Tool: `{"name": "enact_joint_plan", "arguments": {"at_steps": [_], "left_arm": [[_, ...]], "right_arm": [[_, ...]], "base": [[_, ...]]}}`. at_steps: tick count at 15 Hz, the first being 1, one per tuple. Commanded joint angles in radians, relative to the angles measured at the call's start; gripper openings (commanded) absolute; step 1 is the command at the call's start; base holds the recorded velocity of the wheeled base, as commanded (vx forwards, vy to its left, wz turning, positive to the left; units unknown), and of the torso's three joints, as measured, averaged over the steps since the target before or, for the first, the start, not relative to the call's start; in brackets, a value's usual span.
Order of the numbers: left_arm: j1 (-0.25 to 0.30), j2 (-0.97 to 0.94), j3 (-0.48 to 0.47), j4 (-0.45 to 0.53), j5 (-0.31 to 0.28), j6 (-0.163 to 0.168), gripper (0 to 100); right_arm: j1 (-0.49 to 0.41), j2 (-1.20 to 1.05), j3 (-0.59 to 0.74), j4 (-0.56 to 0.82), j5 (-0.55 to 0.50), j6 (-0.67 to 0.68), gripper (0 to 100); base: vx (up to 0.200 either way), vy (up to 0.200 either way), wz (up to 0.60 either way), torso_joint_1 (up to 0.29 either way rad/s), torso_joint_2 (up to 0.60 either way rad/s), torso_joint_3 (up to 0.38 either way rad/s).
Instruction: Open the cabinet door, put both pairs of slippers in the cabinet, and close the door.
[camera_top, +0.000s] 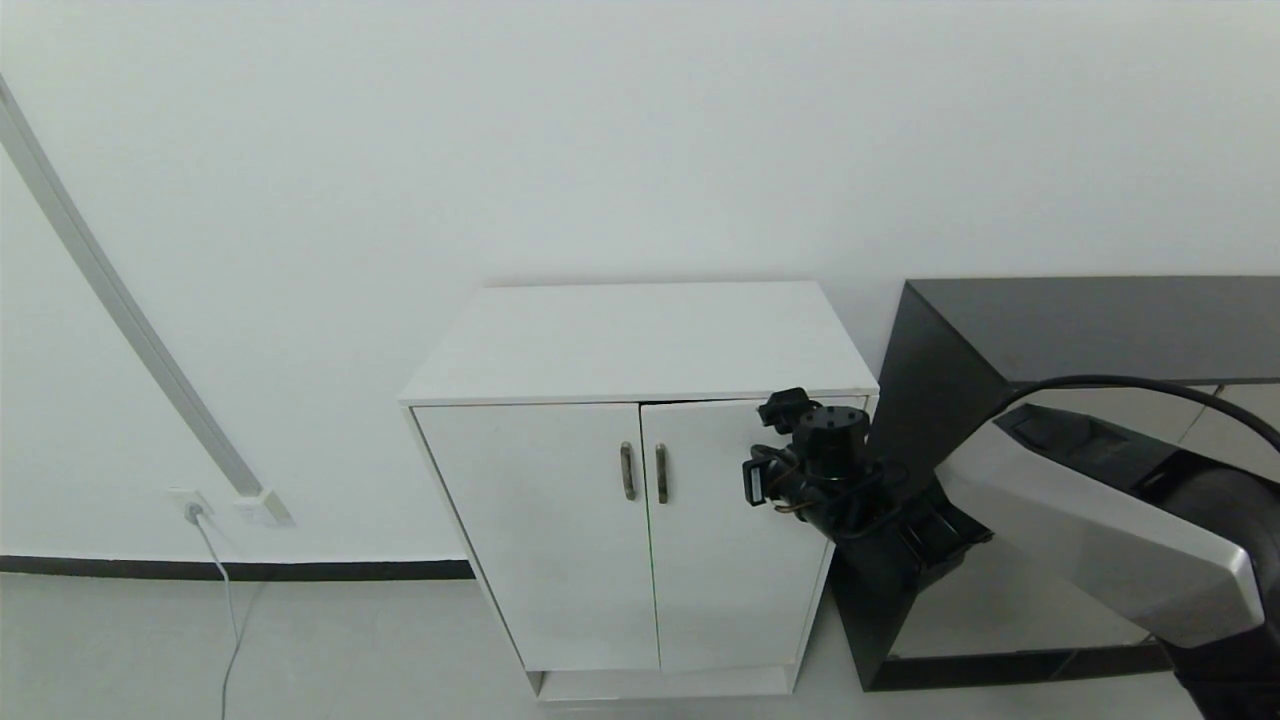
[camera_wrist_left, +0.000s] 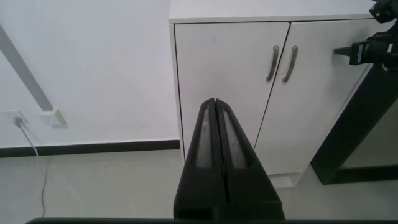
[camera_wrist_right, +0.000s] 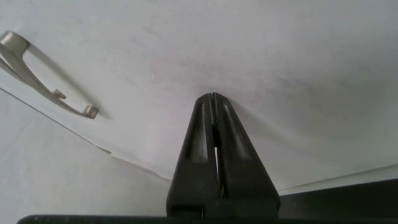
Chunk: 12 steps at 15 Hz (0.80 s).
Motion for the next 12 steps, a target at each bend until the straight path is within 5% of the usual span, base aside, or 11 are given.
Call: {"name": "enact_joint_plan", "arguments": {"at_steps": [1, 12], "left_arm": [[0.0, 0.001, 0.0, 0.0, 0.0, 0.0, 0], [0.0, 0.001, 0.0, 0.0, -0.001, 0.0, 0]], "right_arm": [[0.001, -0.001, -0.003, 0.0, 0.0, 0.0, 0], [0.001, 0.007, -0.02, 0.0, -0.001, 0.0, 0]], "base": [[0.0, 0.0, 0.0, 0.0, 0.0, 0.0], [0.0, 0.0, 0.0, 0.0, 0.0, 0.0]]}}
